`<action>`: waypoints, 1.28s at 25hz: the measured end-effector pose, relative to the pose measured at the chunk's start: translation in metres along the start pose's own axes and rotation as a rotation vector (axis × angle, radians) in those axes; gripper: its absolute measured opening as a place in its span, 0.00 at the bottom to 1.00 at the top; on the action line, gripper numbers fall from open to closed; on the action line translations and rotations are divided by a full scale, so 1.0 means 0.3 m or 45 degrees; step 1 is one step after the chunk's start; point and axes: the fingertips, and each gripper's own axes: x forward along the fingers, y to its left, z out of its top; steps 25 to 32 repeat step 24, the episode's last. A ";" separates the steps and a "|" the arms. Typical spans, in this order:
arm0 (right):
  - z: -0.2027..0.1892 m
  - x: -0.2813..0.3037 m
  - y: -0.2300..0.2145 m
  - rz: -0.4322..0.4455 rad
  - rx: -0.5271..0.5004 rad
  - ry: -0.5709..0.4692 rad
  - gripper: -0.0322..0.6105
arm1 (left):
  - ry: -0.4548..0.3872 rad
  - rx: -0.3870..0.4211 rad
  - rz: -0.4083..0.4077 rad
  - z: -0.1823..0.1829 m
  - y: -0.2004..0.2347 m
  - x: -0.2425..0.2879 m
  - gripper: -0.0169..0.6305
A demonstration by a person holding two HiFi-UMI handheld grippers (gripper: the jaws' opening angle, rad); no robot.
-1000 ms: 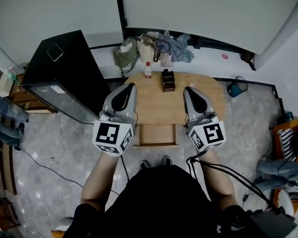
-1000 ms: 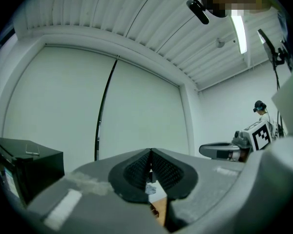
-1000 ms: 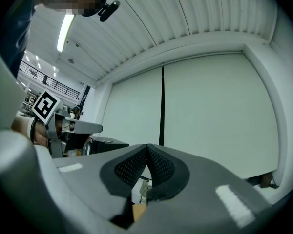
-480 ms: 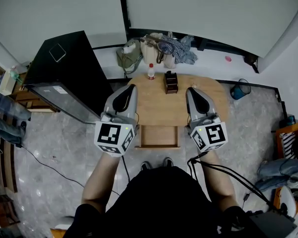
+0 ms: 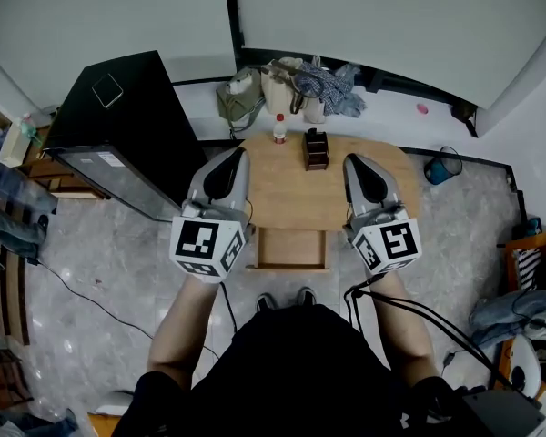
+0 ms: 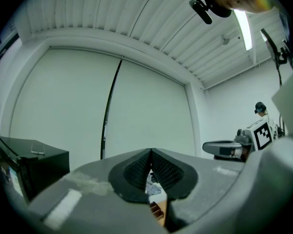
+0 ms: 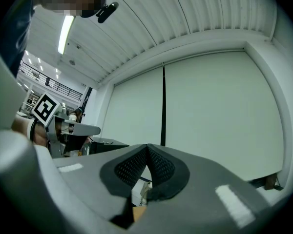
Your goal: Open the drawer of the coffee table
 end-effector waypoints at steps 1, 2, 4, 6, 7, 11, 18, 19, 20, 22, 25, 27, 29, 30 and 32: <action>-0.001 0.002 0.000 0.003 0.001 0.001 0.05 | 0.000 0.000 0.001 0.000 0.000 0.001 0.03; -0.003 0.002 0.002 0.005 0.003 0.002 0.05 | 0.001 0.001 0.001 -0.001 -0.001 0.001 0.03; -0.010 0.000 0.008 0.007 0.004 0.004 0.05 | 0.004 0.002 -0.002 -0.006 -0.002 -0.003 0.03; -0.016 -0.003 0.013 0.009 0.004 0.007 0.05 | 0.008 0.004 -0.003 -0.013 -0.003 -0.007 0.03; -0.019 -0.003 0.013 0.009 0.005 0.009 0.05 | 0.011 0.004 -0.002 -0.016 -0.004 -0.007 0.03; -0.025 -0.004 0.004 0.003 0.012 0.013 0.05 | 0.024 -0.005 -0.005 -0.030 -0.006 -0.004 0.03; -0.042 -0.017 0.006 -0.009 0.025 0.020 0.05 | 0.033 -0.019 0.006 -0.045 -0.001 -0.017 0.03; -0.044 -0.016 0.007 -0.010 0.026 0.022 0.05 | 0.033 -0.019 0.007 -0.044 0.003 -0.019 0.03; -0.045 -0.015 0.008 -0.012 0.027 0.023 0.05 | 0.034 -0.021 0.008 -0.045 0.005 -0.020 0.03; -0.049 -0.015 0.012 -0.013 0.027 0.025 0.05 | 0.035 -0.024 0.009 -0.048 0.009 -0.025 0.03; -0.053 -0.016 0.015 -0.014 0.027 0.025 0.05 | 0.036 -0.027 0.008 -0.053 0.011 -0.029 0.03; -0.053 -0.016 0.015 -0.014 0.027 0.025 0.05 | 0.036 -0.027 0.008 -0.053 0.011 -0.029 0.03; -0.053 -0.016 0.015 -0.014 0.027 0.025 0.05 | 0.036 -0.027 0.008 -0.053 0.011 -0.029 0.03; -0.053 -0.016 0.015 -0.014 0.027 0.025 0.05 | 0.036 -0.027 0.008 -0.053 0.011 -0.029 0.03; -0.053 -0.016 0.015 -0.014 0.027 0.025 0.05 | 0.036 -0.027 0.008 -0.053 0.011 -0.029 0.03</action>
